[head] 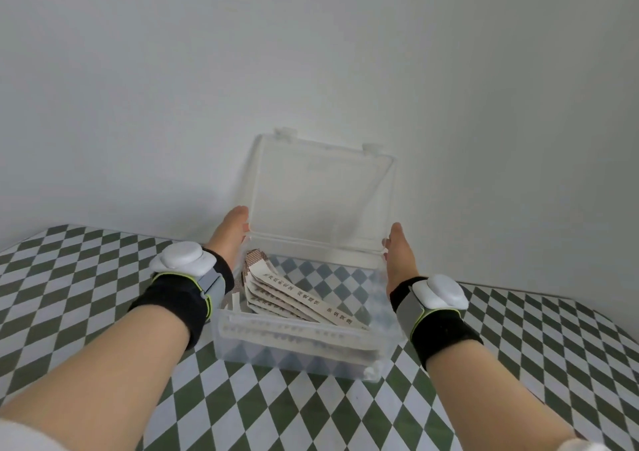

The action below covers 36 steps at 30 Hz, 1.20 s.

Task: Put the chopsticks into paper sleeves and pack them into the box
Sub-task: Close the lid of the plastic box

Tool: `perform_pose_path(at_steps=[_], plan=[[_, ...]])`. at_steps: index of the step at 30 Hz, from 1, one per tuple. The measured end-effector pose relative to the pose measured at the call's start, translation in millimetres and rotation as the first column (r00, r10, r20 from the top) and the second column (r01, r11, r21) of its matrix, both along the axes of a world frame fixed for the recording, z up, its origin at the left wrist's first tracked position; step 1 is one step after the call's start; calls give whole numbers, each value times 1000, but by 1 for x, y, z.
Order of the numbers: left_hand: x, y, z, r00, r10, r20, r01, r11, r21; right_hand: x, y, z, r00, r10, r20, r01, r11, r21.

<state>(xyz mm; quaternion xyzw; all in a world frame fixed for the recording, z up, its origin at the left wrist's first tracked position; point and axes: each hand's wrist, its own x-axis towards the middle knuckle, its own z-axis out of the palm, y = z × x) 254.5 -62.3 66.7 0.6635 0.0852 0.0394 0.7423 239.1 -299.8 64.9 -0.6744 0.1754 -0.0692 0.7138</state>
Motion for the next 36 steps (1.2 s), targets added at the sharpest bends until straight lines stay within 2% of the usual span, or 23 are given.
perform_pose_path(at_steps=[7, 13, 15, 17, 20, 22, 26, 30, 36], plan=[[3, 10, -4, 1000, 24, -6, -24, 1000, -18, -13, 0, 4, 996, -57, 76, 48, 992, 116], [-10, 17, 6, 994, 111, -15, -112, 977, -183, -23, -10, 4, 993, -102, 63, 87, 974, 209], [-19, 25, 11, 998, 63, 14, -61, 991, -120, -30, -25, 2, 998, -47, 49, 40, 989, 145], [-34, 32, 17, 995, -99, 7, 98, 992, 76, -48, -41, 1, 997, 57, 59, -59, 997, 41], [-53, 43, 23, 953, -282, -112, 302, 910, 284, -71, -51, 2, 970, 239, 40, -227, 954, -193], [-68, 45, 23, 936, -309, -171, 351, 866, 356, -88, -52, 1, 957, 289, 31, -258, 893, -369], [-91, 38, 15, 941, -291, -171, 337, 846, 414, -115, -46, -2, 936, 348, 44, -245, 740, -626], [-108, 31, -3, 960, -259, -107, 279, 852, 443, -134, -31, -5, 921, 390, 22, -239, 607, -757], [-122, 30, -37, 974, -209, 91, 164, 918, 361, -148, -19, -16, 924, 382, 6, -230, 569, -790]])
